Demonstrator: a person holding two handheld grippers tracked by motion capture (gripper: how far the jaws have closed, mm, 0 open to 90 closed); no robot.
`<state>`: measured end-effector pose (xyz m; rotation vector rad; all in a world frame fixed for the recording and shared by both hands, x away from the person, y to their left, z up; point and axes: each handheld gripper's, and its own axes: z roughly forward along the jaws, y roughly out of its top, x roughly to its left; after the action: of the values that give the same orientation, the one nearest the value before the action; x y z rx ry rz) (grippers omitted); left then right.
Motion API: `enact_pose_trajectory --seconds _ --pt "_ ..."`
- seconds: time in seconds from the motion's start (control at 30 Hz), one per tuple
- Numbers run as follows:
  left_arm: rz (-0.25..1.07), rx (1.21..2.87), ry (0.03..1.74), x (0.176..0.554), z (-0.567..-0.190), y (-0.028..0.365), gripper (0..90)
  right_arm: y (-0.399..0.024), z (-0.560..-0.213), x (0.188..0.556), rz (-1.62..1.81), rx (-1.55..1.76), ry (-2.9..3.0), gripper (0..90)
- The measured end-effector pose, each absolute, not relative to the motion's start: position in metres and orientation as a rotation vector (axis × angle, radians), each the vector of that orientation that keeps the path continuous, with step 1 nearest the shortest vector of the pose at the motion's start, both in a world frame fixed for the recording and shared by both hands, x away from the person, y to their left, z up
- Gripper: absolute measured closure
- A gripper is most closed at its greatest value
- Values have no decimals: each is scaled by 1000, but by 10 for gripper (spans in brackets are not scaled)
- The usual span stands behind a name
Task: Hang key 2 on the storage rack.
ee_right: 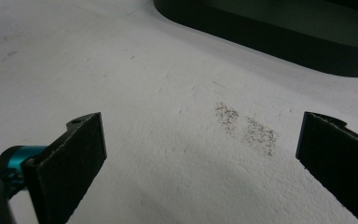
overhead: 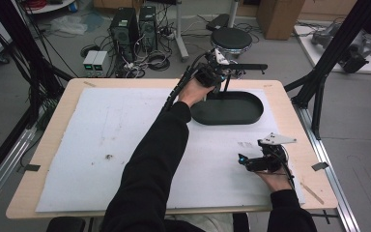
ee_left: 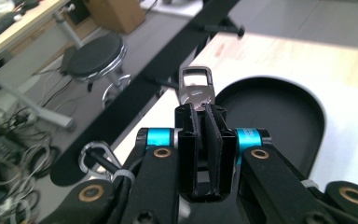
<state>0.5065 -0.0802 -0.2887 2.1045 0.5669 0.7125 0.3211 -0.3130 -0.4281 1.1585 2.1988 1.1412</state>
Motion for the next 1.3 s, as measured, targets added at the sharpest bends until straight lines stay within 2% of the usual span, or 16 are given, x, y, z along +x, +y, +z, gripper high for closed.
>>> enact_pose_trajectory --seconds 0.2,0.43,0.73,0.97,1.07,1.23,1.3 --pt "816 2164 571 502 -300 -84 835 -315 -428 321 1135 1164 2184 7" --pt "877 2178 586 504 -304 -92 834 -314 -428 322 1133 1159 2186 7" --pt "965 2120 660 509 -312 -107 833 -313 -428 322 1128 1145 2177 7" --pt "941 2116 699 517 -323 -113 811 -313 -425 322 1140 1155 2149 7" --pt "881 2102 708 517 -324 -114 787 -312 -425 322 1137 1148 2152 7" --pt "794 2094 704 513 -322 -111 510 -313 -425 322 1141 1155 2150 7" --pt "763 2101 678 511 -323 -109 440 -312 -426 322 1138 1152 2153 7"
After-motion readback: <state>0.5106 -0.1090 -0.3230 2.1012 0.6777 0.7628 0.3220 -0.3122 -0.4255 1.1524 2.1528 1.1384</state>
